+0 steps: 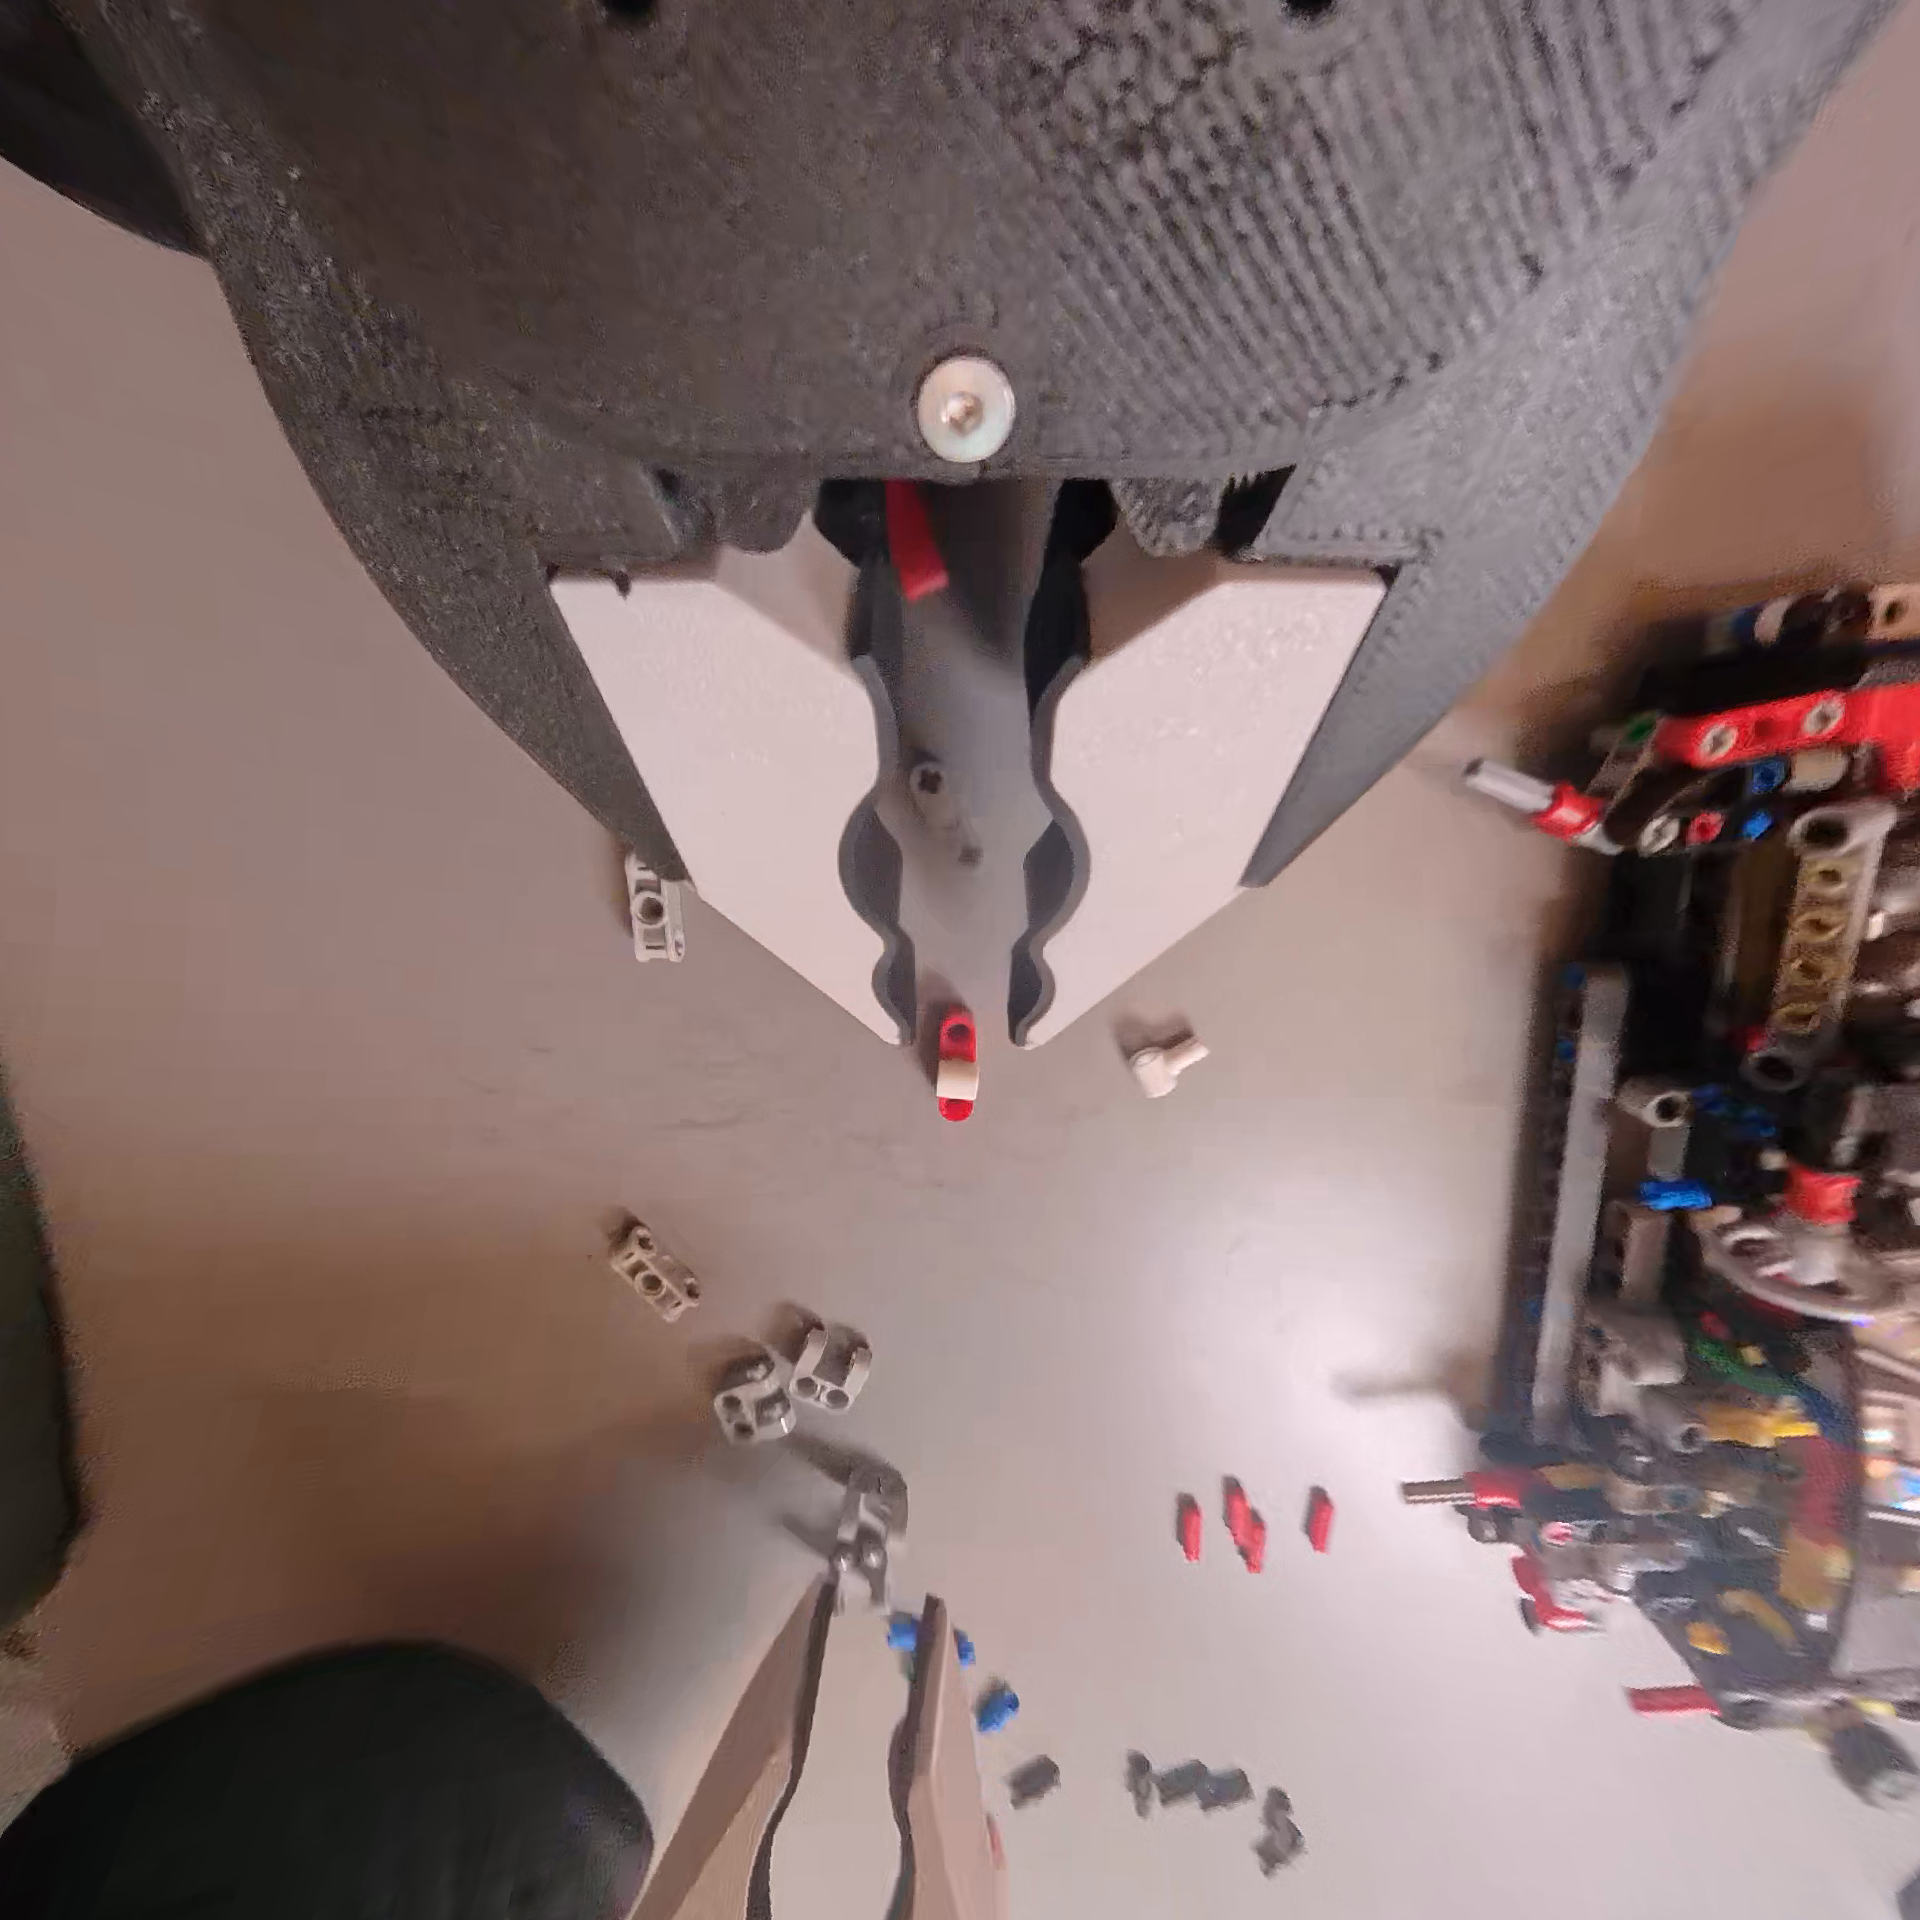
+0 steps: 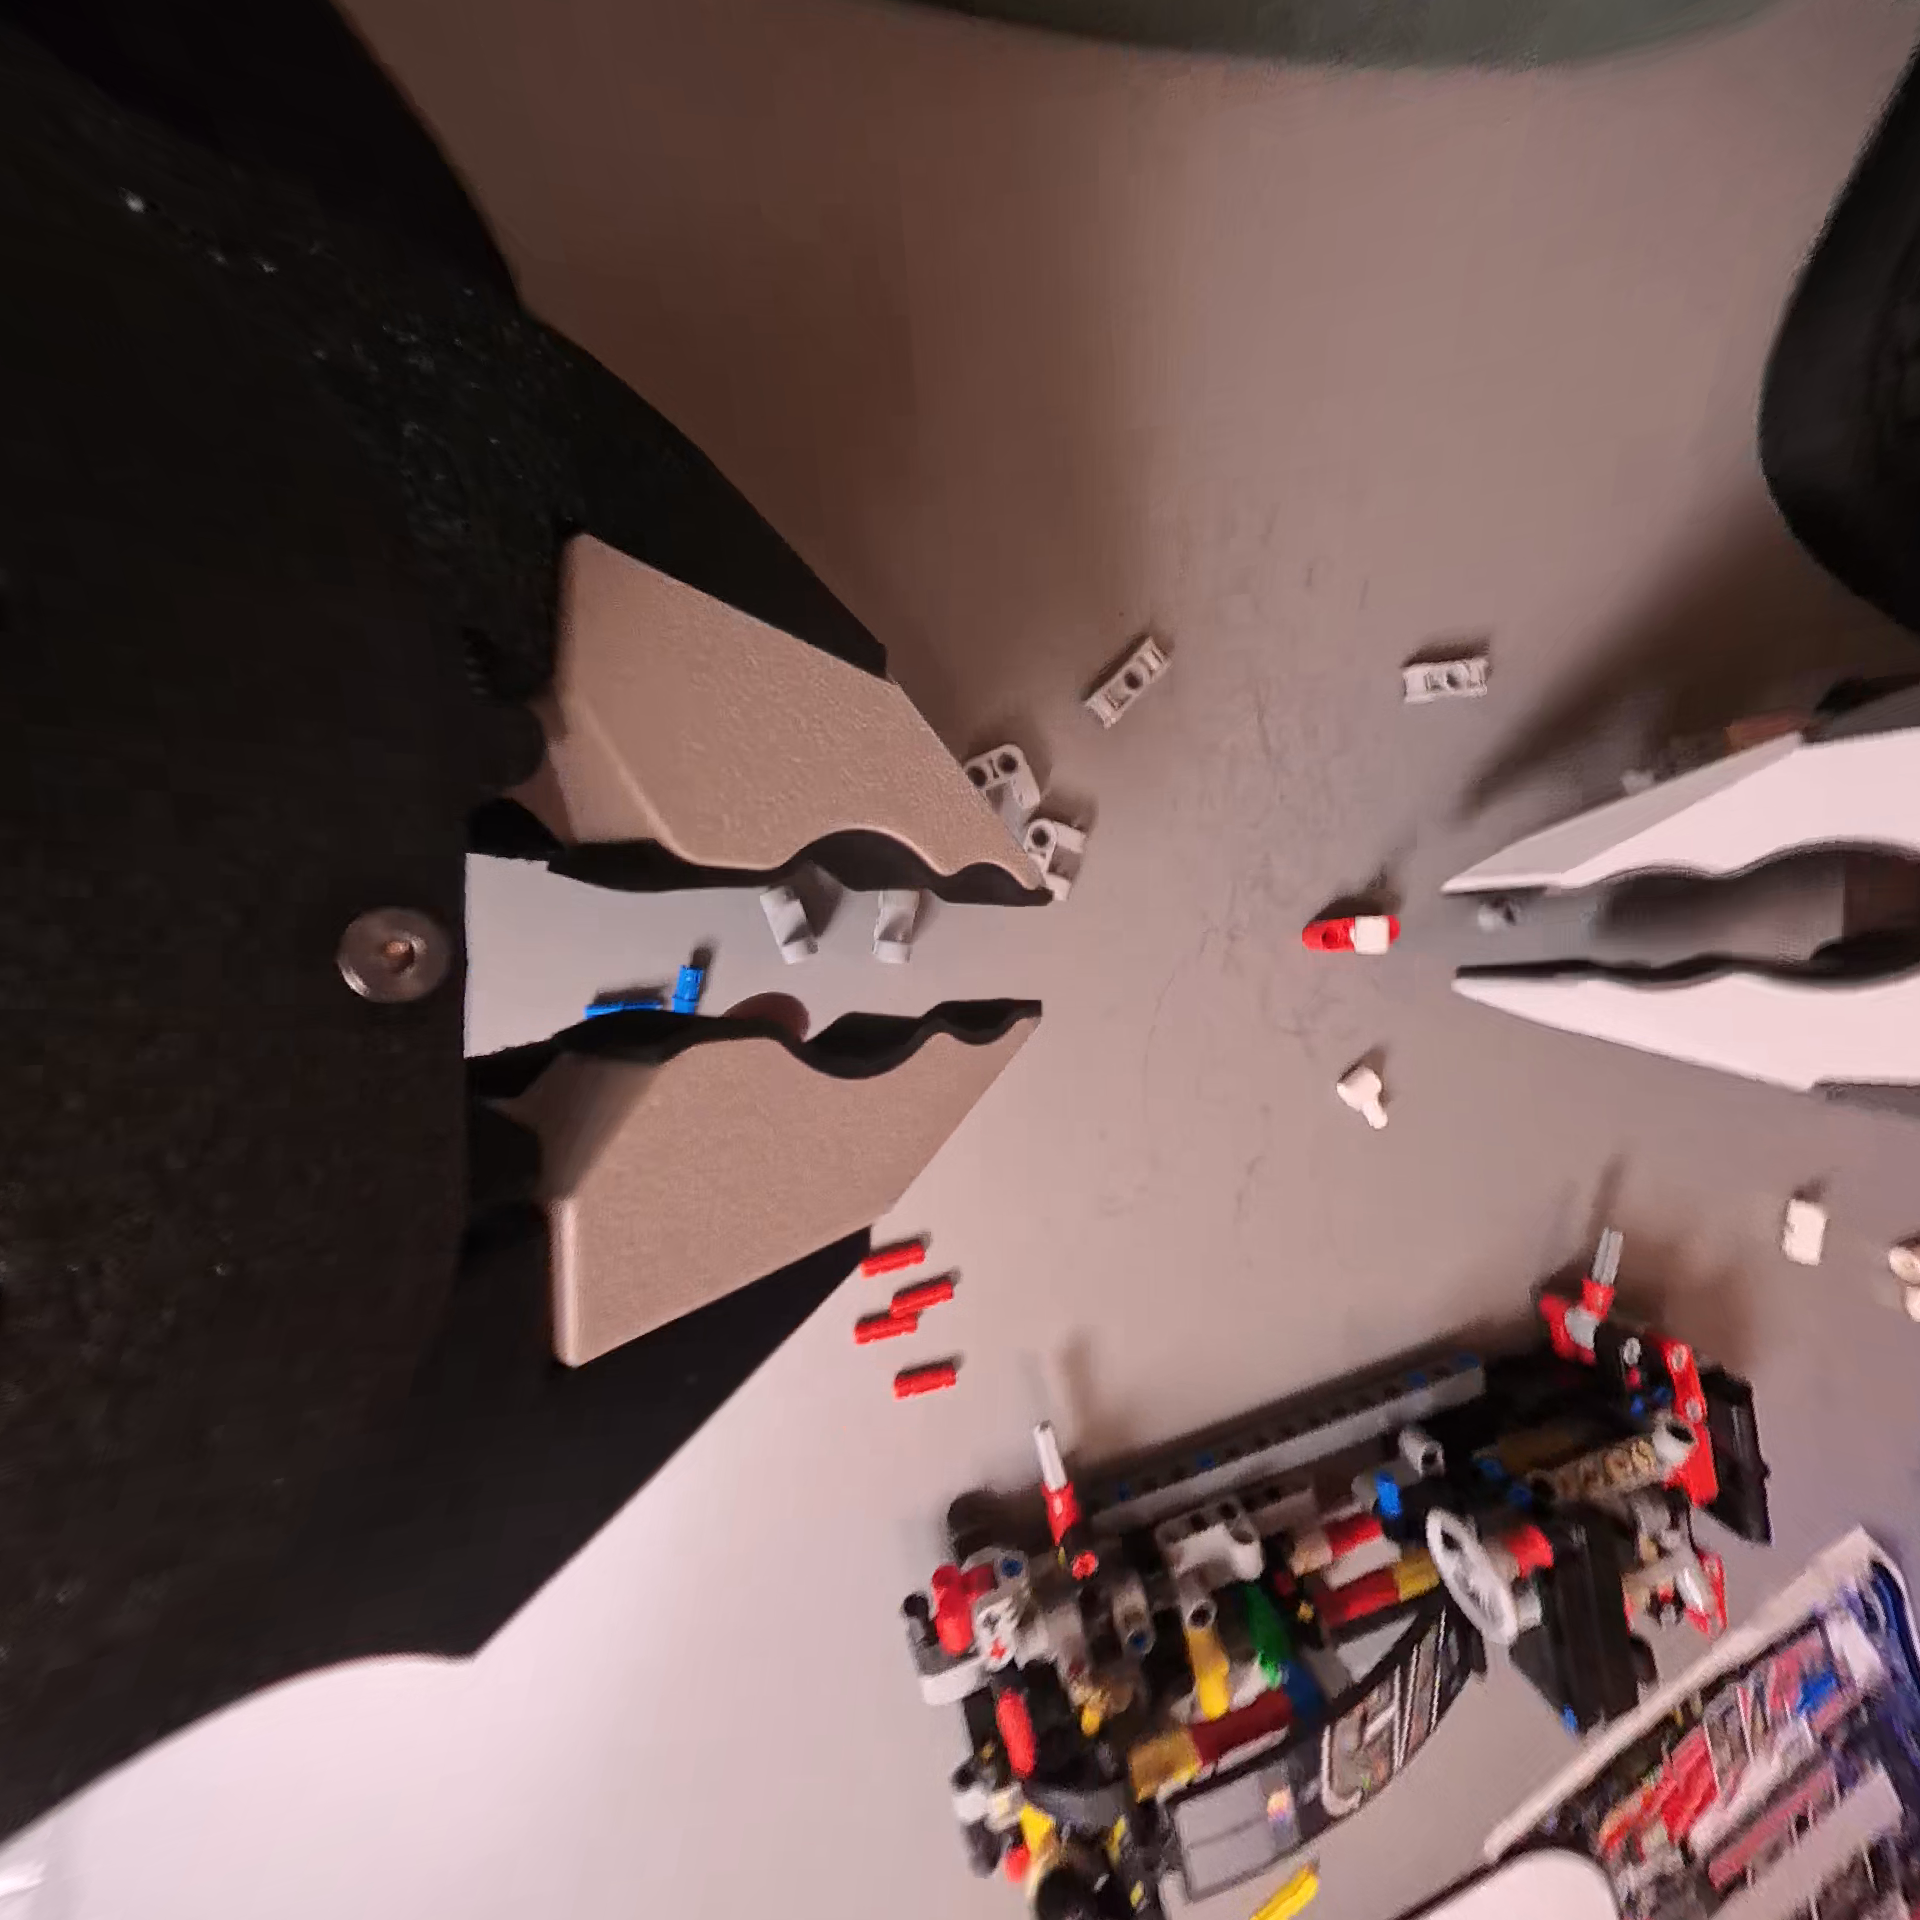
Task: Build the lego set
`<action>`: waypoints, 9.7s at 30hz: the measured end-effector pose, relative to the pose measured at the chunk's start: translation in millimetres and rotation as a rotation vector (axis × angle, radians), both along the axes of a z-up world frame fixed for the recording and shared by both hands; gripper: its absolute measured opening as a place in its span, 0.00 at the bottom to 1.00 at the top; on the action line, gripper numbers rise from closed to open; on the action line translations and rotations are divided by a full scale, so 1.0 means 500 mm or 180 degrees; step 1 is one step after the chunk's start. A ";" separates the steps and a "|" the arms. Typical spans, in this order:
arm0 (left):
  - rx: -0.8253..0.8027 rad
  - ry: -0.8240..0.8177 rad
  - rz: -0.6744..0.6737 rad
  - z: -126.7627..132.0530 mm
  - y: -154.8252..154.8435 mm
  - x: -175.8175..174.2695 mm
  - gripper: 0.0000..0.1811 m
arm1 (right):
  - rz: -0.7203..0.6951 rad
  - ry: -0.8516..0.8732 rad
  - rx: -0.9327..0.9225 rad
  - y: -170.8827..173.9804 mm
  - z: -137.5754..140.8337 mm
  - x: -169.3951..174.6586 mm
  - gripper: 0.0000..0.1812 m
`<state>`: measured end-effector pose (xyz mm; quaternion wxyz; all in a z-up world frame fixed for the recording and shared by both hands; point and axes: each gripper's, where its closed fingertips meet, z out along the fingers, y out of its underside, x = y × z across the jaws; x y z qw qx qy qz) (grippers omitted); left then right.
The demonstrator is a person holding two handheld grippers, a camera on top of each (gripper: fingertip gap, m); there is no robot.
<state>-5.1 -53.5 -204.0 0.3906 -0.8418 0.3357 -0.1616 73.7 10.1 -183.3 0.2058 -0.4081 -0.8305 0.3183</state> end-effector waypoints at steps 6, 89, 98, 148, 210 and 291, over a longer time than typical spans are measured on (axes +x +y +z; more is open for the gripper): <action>0.0438 -0.0281 0.0649 0.085 -0.051 -0.098 0.10 | -0.0605 0.1025 -0.0181 0.054 0.058 -0.027 0.10; 0.0521 -0.0110 0.0681 0.036 -0.086 -0.053 0.03 | -0.0944 -0.0418 0.0229 0.170 -0.085 0.104 0.04; 0.0807 -0.0504 0.0884 0.073 -0.053 -0.035 0.05 | -0.0774 0.0409 -0.0168 0.115 0.006 0.042 0.02; 0.1849 -0.0713 0.1029 0.203 0.037 0.027 0.01 | -0.0899 0.1714 -0.3119 -0.102 0.175 -0.146 0.02; 0.0267 -0.1813 -0.0074 0.125 -0.042 0.089 0.01 | 0.0280 0.1567 -0.0867 -0.178 0.082 -0.089 0.02; -0.0247 0.0278 -0.0259 -0.036 -0.007 0.194 0.10 | -0.1304 0.1996 -0.0778 0.123 0.145 -0.059 0.02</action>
